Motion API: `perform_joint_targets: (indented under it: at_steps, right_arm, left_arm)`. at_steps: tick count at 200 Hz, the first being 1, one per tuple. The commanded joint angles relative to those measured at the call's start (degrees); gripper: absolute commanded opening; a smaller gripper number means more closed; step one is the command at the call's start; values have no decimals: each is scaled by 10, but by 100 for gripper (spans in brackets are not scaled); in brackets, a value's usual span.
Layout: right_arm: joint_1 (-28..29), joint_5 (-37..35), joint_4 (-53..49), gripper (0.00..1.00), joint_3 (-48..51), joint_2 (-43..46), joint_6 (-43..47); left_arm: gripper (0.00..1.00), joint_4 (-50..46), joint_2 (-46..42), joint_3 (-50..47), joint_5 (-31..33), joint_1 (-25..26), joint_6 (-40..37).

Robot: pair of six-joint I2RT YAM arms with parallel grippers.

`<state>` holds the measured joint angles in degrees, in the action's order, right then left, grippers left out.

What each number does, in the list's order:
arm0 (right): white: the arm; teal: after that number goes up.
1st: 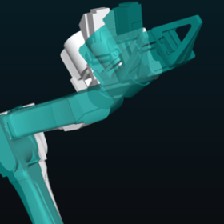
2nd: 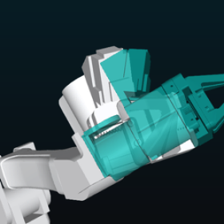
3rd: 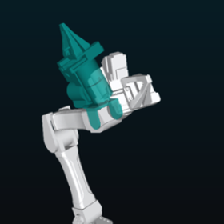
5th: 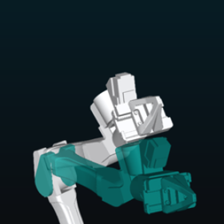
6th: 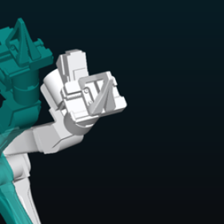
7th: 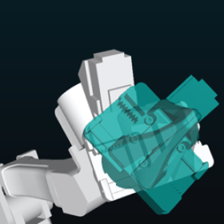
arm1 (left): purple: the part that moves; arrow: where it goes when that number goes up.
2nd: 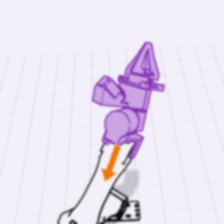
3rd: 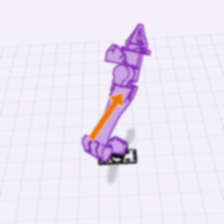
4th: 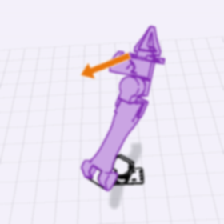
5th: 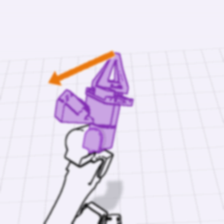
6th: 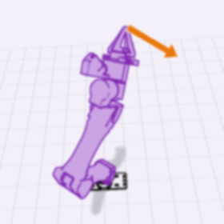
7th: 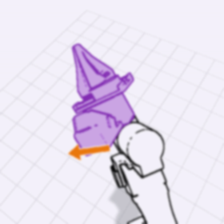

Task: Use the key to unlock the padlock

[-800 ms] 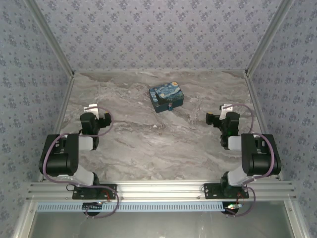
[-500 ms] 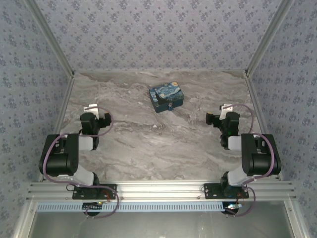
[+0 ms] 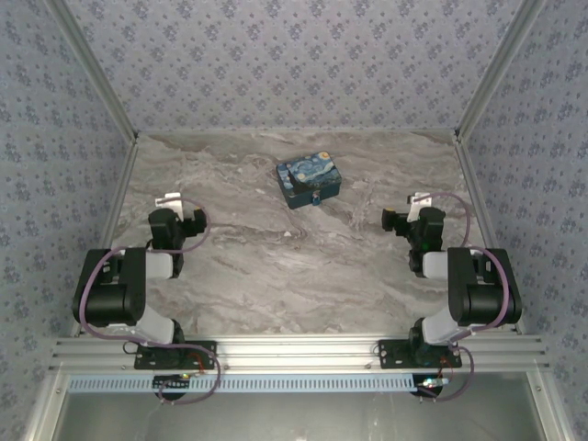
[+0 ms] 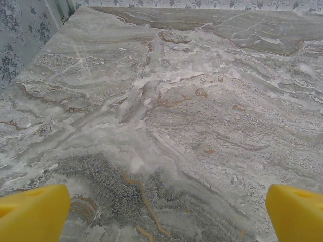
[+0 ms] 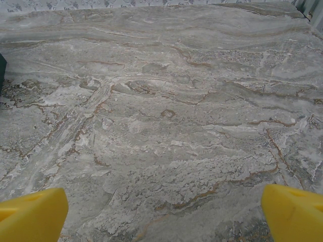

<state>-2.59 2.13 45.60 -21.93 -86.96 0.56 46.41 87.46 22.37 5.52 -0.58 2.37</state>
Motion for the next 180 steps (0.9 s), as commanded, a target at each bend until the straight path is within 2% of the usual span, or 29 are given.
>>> perform_joint_targets:
  at_steps: [1, 51, 79, 94, 110, 134, 159, 180]
  right_arm:
    - [1, -11, 2, 100, -6, -2, 8]
    - [1, -11, 2, 100, -6, -2, 8]
    - [-3, -5, 2, 100, -5, -1, 5]
    - [-4, -9, -12, 100, -12, 4, 2]
    - [-5, -12, -76, 100, -37, 30, 1]
    - [-3, -5, -209, 100, -75, 95, -17]
    - [11, -6, -325, 100, -87, 184, -80]
    - [46, -5, -451, 100, -107, 253, -137]
  left_arm:
    - [99, 2, 3, 13, -9, 2, -8]
    - [99, -7, -5, 15, -20, -5, -2]
    - [99, -92, -78, 30, 54, -4, 24]
    - [99, -138, -117, 43, 61, -3, 25]
    - [99, -160, -164, 49, 69, -3, 46]
    - [100, -263, -215, 99, 53, -3, 149]
    - [99, -384, -236, 152, -36, 1, 252]
    - [99, -429, -257, 152, -99, 37, 294]
